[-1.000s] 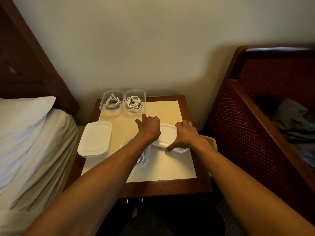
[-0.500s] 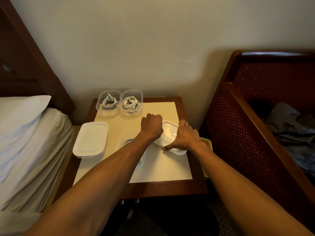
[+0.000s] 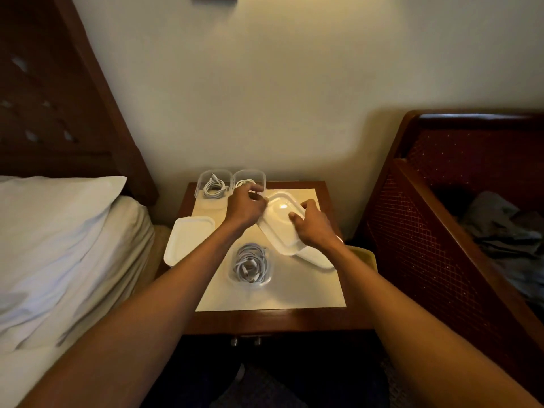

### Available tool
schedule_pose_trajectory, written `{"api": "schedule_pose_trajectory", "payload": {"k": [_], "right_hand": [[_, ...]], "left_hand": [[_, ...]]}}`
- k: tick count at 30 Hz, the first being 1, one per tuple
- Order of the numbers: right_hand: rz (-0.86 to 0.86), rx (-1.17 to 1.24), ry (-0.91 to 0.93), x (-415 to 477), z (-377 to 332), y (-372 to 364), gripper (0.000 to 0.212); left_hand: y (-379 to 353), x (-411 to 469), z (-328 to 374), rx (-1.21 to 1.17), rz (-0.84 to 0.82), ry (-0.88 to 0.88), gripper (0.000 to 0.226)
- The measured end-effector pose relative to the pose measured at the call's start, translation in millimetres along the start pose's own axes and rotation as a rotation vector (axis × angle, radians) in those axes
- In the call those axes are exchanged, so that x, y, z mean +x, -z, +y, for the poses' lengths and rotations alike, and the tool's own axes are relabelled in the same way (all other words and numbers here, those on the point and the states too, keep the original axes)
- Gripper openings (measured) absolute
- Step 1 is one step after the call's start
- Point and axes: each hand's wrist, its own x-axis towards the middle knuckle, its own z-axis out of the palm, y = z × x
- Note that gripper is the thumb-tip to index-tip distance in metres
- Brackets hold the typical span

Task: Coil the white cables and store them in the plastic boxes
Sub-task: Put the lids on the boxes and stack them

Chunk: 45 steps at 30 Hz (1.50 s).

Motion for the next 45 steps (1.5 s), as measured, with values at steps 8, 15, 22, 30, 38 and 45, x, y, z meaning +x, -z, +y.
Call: {"api": "schedule_pose_trajectory", "payload": {"k": [8,15,22,30,38,45], "right_hand": [[-0.096,0.056,-0.172,-36,-11,-65,0.042],[0.004,-0.307,-0.073,-39,6,-82,0.046],[0.066,-0.257,-0.075,-34,9,-89,0.052],[0.052,-0.13,-0.085,-29,7,-92,0.05],[-0.023,0.007,-0.181,-27,4,-110,0.05],[0.105,-0.011,-0.205,-34,5,-126,0.04]], "left_hand": [[32,-32,-58,0.099,0.037,0.163,0.023],[19,-39,-79,0.329,-0.018,0.075,0.031],[10,-37,-85,0.454,-0.007,-0.011,0.033],[2,-36,-89,0.468,-0.012,-0.025,0.032],[1,-42,-95,0.468,0.016,-0.01,0.034],[-3,-46,-103,0.437,0.029,-0.018,0.039]]}}
